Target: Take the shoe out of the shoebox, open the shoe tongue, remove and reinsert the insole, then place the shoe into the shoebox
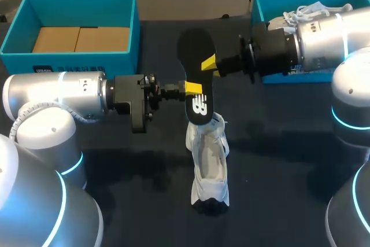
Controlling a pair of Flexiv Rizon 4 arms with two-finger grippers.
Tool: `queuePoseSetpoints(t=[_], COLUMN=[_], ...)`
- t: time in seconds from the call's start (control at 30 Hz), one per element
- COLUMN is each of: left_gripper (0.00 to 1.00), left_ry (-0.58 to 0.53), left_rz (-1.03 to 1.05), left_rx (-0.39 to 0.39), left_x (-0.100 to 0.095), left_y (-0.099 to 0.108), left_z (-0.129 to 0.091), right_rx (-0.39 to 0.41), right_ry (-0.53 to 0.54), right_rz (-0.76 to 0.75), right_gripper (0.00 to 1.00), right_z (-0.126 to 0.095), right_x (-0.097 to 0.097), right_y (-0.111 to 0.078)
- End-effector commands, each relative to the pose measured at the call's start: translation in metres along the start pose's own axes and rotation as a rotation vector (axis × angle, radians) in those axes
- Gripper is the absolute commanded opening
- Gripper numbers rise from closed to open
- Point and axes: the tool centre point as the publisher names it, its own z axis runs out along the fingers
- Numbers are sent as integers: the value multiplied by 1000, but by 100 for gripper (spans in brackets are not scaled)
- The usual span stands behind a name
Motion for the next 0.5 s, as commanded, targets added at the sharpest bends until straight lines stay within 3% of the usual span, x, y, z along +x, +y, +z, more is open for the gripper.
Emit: queuePoseSetpoints(t=[0.03, 0.07, 0.1, 0.5], left_gripper=[48, 87, 100, 100], left_ry=[-4, -3, -4, 115], left_rz=[-2, -8, -16, -87], left_rx=[-1, -2, -3, 8], left_x=[-1, -2, -3, -10], left_y=[0, 0, 0, 7], left_z=[1, 0, -1, -54], right_rx=[2, 2, 3, -2], right_ry=[1, 3, 5, 14], right_rz=[-4, -6, -8, -27], right_gripper=[0, 0, 0, 0], right_z=[2, 2, 2, -1], right_x=[0, -1, -2, -19], right_y=[1, 1, 1, 0])
